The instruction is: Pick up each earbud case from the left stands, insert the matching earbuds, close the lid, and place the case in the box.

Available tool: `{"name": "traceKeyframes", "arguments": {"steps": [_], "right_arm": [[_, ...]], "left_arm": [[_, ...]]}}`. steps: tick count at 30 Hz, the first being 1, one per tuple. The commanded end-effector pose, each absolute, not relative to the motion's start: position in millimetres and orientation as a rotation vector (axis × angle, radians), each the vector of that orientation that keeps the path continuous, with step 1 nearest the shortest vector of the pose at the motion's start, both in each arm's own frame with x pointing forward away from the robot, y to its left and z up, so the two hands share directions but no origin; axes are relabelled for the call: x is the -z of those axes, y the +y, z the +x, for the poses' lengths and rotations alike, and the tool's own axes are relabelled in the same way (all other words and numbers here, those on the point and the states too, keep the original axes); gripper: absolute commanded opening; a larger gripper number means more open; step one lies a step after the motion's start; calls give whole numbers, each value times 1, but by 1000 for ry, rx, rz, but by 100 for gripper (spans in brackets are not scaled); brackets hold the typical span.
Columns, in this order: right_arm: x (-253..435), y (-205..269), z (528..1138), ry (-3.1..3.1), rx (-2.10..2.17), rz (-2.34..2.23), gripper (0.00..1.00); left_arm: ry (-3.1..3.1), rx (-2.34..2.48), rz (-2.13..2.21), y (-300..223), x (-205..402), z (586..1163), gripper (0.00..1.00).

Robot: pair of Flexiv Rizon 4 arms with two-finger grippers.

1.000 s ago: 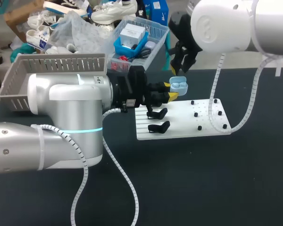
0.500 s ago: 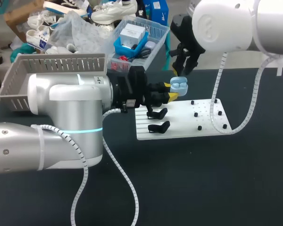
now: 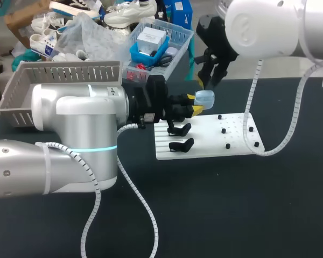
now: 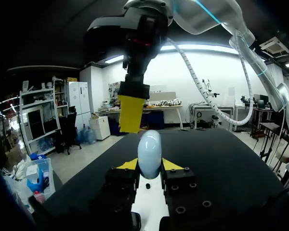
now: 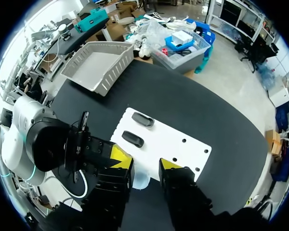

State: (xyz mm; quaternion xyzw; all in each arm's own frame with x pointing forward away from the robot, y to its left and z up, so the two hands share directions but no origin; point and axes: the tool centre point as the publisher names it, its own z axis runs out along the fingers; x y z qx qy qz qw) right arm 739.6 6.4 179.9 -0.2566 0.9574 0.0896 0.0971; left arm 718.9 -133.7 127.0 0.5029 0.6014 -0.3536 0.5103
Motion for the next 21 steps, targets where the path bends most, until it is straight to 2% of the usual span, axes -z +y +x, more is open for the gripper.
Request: {"name": "traceKeyframes", "arguments": {"steps": [1, 11, 21], "right_arm": [[-177, 3, 733, 2829, -266, -748, 32], [-196, -7, 725, 2800, -274, -697, 32], [-207, -32, 691, 2750, -373, -560, 36]], "left_arm": [[1445, 850, 1206, -134, -126, 719, 0], [1445, 850, 1206, -134, -126, 719, 0], [1445, 850, 1206, -134, -126, 719, 0]]}}
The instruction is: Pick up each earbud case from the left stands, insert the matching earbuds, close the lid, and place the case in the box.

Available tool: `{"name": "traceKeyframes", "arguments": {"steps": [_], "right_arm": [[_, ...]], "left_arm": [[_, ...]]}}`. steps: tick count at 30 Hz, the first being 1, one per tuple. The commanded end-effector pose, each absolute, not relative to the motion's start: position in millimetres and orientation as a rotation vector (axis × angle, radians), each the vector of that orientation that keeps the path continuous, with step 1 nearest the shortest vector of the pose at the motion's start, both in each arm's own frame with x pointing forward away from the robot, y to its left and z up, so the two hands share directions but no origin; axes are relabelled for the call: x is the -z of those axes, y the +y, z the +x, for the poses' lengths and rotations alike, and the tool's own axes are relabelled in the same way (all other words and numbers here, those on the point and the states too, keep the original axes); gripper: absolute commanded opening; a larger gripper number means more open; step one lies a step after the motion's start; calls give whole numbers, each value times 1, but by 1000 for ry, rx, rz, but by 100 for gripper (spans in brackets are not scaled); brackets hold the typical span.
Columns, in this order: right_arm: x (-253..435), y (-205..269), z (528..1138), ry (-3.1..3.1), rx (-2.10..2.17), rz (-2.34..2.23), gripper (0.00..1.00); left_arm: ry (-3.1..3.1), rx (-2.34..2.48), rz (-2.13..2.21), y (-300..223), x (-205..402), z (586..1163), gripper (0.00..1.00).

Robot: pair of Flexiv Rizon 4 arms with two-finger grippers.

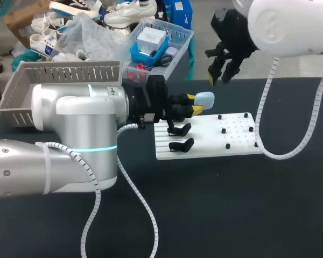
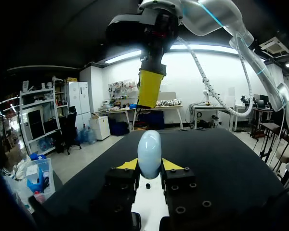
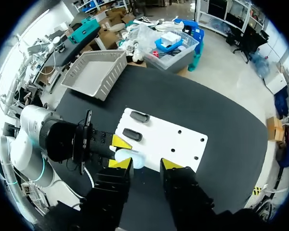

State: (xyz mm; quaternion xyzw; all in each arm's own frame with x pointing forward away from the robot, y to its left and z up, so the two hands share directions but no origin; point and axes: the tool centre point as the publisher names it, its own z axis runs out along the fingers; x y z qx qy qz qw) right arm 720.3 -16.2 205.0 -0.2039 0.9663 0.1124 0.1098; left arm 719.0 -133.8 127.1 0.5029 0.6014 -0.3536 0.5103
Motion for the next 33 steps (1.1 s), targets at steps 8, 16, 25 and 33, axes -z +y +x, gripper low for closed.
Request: {"name": "traceKeyframes", "arguments": {"steps": [8, 16, 25, 33], "right_arm": [[-206, -42, 667, 2687, -453, -505, 38], [-202, -47, 650, 2609, -588, -504, 39], [-198, -50, 638, 2575, -660, -501, 38], [-196, -55, 633, 2567, -675, -490, 39]], "left_arm": [[1445, 850, 1206, -134, -126, 719, 0], [1446, 849, 1194, -119, -129, 725, 0], [1484, 834, 1188, -88, -131, 739, 0], [1515, 801, 1167, -51, -133, 757, 0]]}}
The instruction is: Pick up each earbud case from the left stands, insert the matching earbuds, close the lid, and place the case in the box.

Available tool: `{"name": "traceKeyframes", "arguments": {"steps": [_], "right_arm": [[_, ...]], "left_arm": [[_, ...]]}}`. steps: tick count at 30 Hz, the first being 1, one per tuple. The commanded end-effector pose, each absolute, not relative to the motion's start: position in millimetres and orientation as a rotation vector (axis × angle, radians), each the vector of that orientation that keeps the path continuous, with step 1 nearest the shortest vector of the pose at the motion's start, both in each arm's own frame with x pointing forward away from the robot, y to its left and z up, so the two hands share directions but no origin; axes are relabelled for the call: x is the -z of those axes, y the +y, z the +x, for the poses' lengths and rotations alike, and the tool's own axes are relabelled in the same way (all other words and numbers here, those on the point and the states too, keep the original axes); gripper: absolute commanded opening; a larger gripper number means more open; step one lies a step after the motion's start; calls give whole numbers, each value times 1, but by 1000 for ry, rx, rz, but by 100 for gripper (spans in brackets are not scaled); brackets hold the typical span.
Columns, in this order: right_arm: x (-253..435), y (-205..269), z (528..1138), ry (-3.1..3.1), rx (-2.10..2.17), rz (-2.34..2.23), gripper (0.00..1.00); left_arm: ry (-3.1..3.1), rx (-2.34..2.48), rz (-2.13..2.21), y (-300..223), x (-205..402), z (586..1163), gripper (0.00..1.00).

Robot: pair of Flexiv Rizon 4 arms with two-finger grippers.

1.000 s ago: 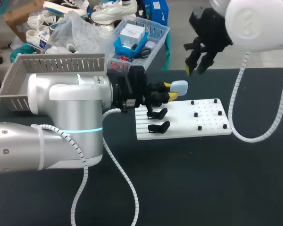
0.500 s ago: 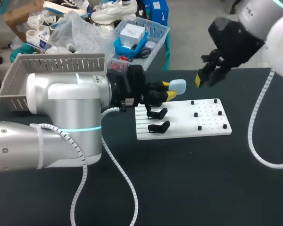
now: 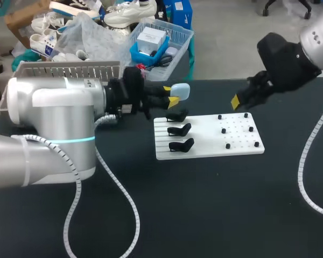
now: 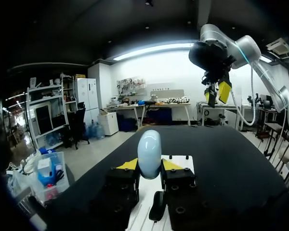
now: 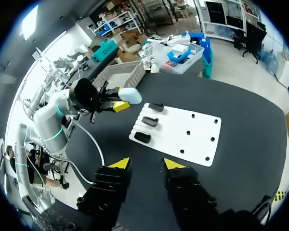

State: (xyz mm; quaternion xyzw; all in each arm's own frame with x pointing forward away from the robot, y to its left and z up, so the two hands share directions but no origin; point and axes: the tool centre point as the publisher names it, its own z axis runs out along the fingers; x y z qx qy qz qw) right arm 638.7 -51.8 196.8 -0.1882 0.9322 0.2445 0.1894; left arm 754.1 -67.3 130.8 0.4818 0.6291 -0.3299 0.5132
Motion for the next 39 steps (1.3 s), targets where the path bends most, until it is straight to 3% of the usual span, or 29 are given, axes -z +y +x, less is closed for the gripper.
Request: {"name": "traceKeyframes", "arguments": {"steps": [1, 8, 39], "right_arm": [[-197, -55, 633, 2566, -673, -489, 39], [-198, -60, 629, 2513, -723, -537, 43], [-195, -68, 634, 2558, -707, -497, 41]], "left_arm": [[1523, 795, 1165, -47, -135, 759, 0], [1566, 765, 1123, -14, -133, 772, 0], [1773, 569, 861, 93, -116, 809, 0]]}}
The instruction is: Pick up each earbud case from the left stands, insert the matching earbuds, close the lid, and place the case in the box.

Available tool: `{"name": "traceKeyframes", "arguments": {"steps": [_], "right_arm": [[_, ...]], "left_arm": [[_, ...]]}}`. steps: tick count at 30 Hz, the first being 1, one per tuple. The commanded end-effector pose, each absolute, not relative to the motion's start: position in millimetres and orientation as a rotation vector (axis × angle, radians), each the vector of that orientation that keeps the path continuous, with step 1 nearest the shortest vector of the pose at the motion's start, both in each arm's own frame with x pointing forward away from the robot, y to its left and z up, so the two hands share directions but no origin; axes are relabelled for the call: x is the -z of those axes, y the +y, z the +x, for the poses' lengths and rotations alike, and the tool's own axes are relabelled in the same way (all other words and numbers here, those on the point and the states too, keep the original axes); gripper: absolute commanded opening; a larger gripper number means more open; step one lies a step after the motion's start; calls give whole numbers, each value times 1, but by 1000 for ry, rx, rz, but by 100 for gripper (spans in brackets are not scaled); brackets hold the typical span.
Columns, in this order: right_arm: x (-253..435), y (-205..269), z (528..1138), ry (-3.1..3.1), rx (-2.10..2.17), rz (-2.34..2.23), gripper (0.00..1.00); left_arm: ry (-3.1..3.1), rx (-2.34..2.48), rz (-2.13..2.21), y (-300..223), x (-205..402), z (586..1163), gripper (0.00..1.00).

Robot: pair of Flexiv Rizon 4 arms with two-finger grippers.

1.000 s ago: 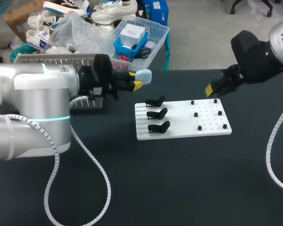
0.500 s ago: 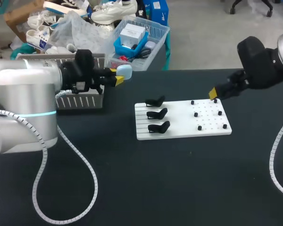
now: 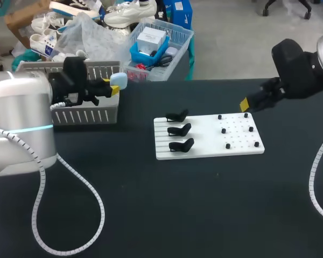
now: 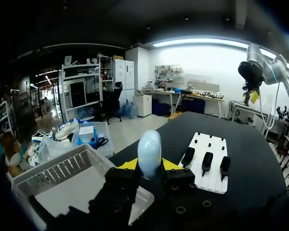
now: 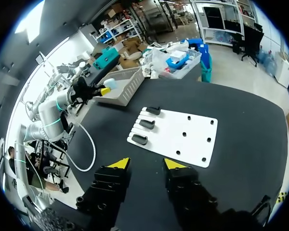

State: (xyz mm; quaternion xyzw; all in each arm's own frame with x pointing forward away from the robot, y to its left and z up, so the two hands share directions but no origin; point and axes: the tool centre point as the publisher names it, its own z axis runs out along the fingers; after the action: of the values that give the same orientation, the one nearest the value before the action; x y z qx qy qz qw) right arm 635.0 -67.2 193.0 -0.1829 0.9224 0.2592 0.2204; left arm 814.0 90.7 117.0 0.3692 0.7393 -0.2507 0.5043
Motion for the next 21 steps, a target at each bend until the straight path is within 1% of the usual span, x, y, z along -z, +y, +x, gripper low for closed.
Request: {"name": "traceKeyframes", "arguments": {"steps": [1, 14, 21], "right_arm": [[-195, -69, 634, 2558, -708, -495, 41], [-193, -79, 629, 2588, -690, -434, 40], [-191, -79, 632, 2614, -666, -405, 40]], "left_arm": [[1778, 568, 862, 94, -116, 809, 0], [1882, 491, 824, 133, -113, 815, 0], [1883, 498, 840, 137, -104, 829, 0]]}}
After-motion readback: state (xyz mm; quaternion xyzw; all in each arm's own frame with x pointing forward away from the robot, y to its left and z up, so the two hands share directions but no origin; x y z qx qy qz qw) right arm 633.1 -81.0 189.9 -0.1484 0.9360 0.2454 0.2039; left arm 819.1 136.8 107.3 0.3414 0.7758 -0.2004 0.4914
